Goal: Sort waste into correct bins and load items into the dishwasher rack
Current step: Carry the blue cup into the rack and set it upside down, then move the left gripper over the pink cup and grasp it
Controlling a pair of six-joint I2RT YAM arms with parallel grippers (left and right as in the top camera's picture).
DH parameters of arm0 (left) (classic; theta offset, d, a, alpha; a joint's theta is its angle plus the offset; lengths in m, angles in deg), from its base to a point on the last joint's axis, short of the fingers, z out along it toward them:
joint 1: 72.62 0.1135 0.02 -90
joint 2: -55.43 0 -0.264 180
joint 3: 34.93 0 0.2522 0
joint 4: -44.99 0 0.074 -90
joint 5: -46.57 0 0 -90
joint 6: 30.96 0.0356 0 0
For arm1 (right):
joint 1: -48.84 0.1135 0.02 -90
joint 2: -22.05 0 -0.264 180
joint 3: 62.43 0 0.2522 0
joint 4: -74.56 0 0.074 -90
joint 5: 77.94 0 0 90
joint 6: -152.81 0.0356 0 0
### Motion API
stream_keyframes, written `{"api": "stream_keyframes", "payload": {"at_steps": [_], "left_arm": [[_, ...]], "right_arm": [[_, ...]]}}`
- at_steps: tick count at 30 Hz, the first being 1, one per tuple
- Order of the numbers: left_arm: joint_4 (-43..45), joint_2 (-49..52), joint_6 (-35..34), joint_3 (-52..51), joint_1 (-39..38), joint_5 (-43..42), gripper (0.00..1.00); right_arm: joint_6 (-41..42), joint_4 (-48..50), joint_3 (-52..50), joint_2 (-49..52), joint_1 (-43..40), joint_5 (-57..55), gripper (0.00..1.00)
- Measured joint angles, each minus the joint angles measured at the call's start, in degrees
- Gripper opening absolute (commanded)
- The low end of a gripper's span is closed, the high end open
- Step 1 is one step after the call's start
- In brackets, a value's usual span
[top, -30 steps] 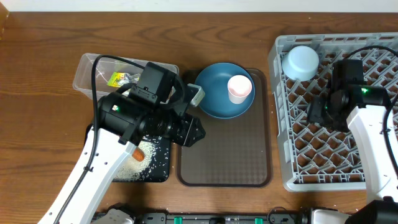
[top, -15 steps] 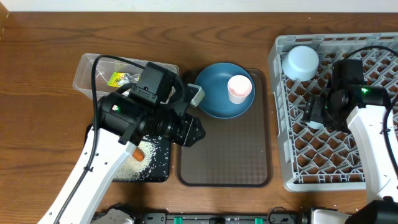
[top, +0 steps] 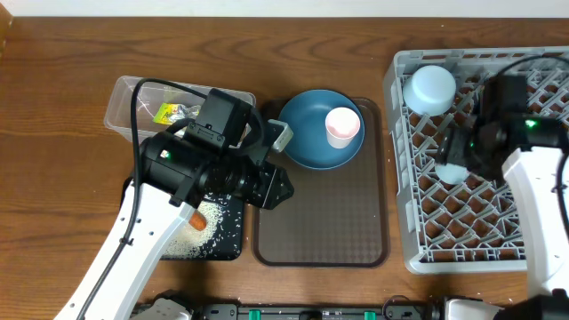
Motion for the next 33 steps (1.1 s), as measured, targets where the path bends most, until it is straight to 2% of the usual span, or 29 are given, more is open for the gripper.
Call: {"api": "stream_keyframes", "payload": {"at_steps": [3, 4, 5, 13, 26, 33], "left_arm": [[0.98, 0.0, -0.61, 0.0, 0.0, 0.68, 0.39], [1.64, 0.0, -1.2, 0.0, 0.0, 1.16, 0.39], [2.38, 0.0, -1.75, 0.0, 0.0, 1.57, 0.39], [10.8, 3.37, -7.48, 0.0, 0.0, 2.99, 0.39], [34.75, 18.56, -19.06, -0.02, -3.78, 3.52, 0.39], [38.21, 26.93, -23.71, -0.02, -5.35, 10.49, 0.39]], "right_arm": [[-1.86, -0.42, 2.95, -1.7, 0.0, 3.23, 0.88], [-2.36, -0.44, 3.45, -2.58, 0.0, 4.39, 0.96], [-2.75, -0.48, 3.76, -3.52, 0.0, 5.46, 0.99], [-4.04, -0.94, 3.89, -6.6, 0.0, 9.16, 0.99], [-4.48, -1.03, 3.89, -6.6, 0.0, 9.77, 0.99], [-4.5, -1.03, 3.89, -6.6, 0.0, 9.77, 0.99]]}}
